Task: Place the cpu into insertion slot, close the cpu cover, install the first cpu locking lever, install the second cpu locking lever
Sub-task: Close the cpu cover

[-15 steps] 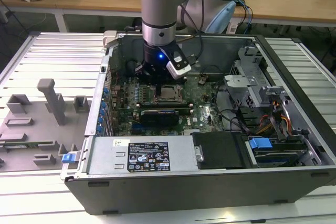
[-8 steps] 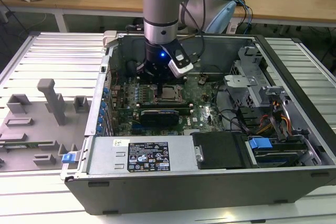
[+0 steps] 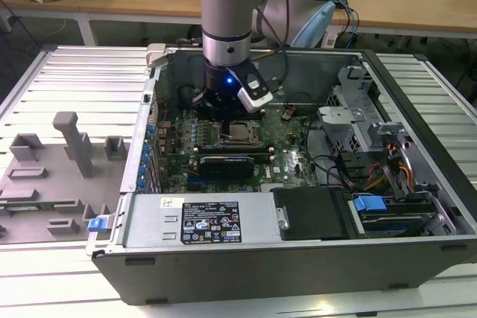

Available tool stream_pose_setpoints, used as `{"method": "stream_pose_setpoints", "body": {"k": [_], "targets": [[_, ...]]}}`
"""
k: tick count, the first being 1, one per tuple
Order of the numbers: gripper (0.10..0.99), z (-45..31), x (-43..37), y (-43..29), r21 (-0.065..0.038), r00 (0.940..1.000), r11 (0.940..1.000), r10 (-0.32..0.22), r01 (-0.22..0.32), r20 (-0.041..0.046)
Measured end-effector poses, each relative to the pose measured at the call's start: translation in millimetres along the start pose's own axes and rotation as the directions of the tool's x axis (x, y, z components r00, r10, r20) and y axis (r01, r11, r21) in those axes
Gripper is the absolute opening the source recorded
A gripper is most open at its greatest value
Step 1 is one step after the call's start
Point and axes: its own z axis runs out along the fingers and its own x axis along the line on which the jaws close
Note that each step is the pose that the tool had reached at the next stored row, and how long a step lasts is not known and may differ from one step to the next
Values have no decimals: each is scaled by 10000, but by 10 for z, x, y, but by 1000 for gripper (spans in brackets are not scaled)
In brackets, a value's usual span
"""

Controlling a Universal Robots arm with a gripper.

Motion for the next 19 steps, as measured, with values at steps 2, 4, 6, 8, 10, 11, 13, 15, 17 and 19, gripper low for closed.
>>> {"method": "stream_pose_setpoints", "body": {"k": [2,4,6,8,10,11,13,15,17,19], "targets": [[106,16,-1,2,-14,10000,10000,-38,38,10],[106,16,-6,0,-5,10000,10000,-43,43,3],[106,16,-6,-1,-4,10000,10000,-41,41,3],[106,1,-9,0,-4,10000,10000,-41,41,3],[106,-59,-11,0,-5,10000,10000,-42,42,3],[106,-59,-27,-2,-7,10000,10000,-44,44,4],[106,-58,-86,-9,-5,10000,10000,-40,40,-3],[106,-56,-157,-17,-6,10000,10000,-43,43,-10],[106,-53,-242,-27,-9,10000,10000,-42,42,-22],[106,-62,-303,-35,-8,10000,10000,-42,42,-44]]}}
